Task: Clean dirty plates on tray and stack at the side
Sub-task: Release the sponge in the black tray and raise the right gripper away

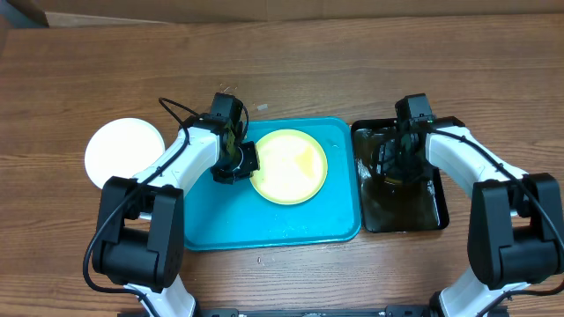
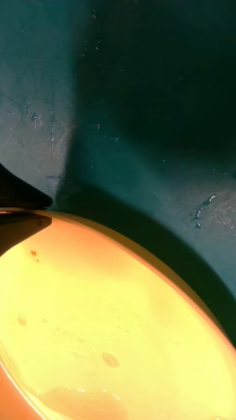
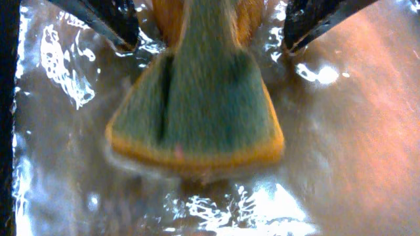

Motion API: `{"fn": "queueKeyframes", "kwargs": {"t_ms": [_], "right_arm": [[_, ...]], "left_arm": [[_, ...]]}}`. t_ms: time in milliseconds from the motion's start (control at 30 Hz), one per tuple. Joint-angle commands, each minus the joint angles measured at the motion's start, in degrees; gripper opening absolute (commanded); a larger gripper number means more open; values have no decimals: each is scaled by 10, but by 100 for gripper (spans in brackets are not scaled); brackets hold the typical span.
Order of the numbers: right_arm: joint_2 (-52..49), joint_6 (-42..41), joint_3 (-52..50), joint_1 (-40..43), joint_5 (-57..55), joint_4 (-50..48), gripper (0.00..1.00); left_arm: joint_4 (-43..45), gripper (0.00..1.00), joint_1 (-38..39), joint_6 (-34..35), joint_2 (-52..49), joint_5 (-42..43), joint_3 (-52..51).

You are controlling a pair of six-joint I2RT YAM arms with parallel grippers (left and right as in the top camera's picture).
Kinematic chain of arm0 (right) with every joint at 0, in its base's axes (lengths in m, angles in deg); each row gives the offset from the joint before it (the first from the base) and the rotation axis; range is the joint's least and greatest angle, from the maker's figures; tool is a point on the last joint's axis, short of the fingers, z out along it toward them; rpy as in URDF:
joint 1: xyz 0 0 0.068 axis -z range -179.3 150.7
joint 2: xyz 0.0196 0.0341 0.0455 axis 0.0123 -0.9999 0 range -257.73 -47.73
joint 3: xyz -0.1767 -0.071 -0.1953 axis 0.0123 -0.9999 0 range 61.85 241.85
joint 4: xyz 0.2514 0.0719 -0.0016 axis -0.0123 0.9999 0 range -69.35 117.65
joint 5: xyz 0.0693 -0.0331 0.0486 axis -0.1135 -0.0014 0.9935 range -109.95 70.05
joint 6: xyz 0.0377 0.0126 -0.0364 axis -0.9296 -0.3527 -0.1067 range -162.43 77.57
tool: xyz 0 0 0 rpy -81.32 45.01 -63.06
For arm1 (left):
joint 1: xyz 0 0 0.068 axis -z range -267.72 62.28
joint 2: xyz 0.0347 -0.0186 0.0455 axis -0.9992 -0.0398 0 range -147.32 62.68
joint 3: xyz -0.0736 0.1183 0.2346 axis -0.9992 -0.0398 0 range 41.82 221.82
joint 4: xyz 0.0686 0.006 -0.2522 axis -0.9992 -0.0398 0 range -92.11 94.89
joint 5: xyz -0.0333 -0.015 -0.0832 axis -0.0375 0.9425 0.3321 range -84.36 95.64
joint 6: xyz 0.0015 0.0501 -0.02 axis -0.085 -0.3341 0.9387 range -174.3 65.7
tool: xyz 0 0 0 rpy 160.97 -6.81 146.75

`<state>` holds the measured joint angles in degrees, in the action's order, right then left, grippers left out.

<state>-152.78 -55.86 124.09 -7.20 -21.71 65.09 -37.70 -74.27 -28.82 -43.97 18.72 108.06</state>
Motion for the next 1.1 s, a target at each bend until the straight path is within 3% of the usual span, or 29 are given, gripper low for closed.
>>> {"fn": "queueKeyframes", "kwargs": {"t_ms": [0, 67, 100, 200, 233, 267, 300, 467, 600, 633, 667, 700, 733, 800, 833, 867, 900, 1067], "right_arm": [[-7, -3, -16, 2, 25, 26, 70], [-7, -3, -16, 2, 25, 35, 17], [-7, -3, -16, 2, 25, 37, 4], [-7, -1, -16, 2, 24, 39, 4], [-7, -1, -16, 2, 23, 38, 27], [-7, 0, -16, 2, 17, 35, 59], [-7, 0, -15, 2, 7, 33, 69], [-7, 0, -10, 2, -68, -12, 81], [-7, -1, -10, 2, -70, -60, 81], [-7, -1, -10, 2, -70, -67, 77], [-7, -1, -10, 2, -67, -72, 61], [-7, -1, -10, 2, -61, -77, 24], [-7, -1, -10, 2, -54, -81, 4], [-7, -1, -10, 2, -46, -87, 4], [-7, -1, -10, 2, -46, -90, 17], [-7, -1, -10, 2, -46, -97, 55], [-7, -1, -10, 2, -46, -103, 82], [-7, -1, -10, 2, -46, -148, 84]], "left_arm": [[0, 5, 1, -2, -8, -4, -2], [0, 5, 1, -2, -8, -4, -2], [0, 5, 1, -2, -8, -4, -2], [0, 5, 1, -2, -8, -4, -2], [0, 5, 1, -2, -8, -4, -2], [0, 5, 1, -2, -8, -4, -2], [0, 5, 1, -2, -8, -4, -2], [0, 7, 1, -2, -8, -6, -2], [0, 7, 1, -2, -8, -6, -2], [0, 7, 1, -2, -8, -7, -2], [0, 7, 1, -2, -8, -9, -2], [0, 7, 1, -2, -8, -11, -2], [0, 7, 1, -2, -8, -13, -2], [0, 7, 1, -2, -8, -13, -2], [0, 8, 1, -2, -8, -13, -2], [0, 8, 1, -2, -8, -13, -2], [0, 8, 1, -2, -8, -15, -2], [0, 9, 1, -2, -8, -15, -2]]}}
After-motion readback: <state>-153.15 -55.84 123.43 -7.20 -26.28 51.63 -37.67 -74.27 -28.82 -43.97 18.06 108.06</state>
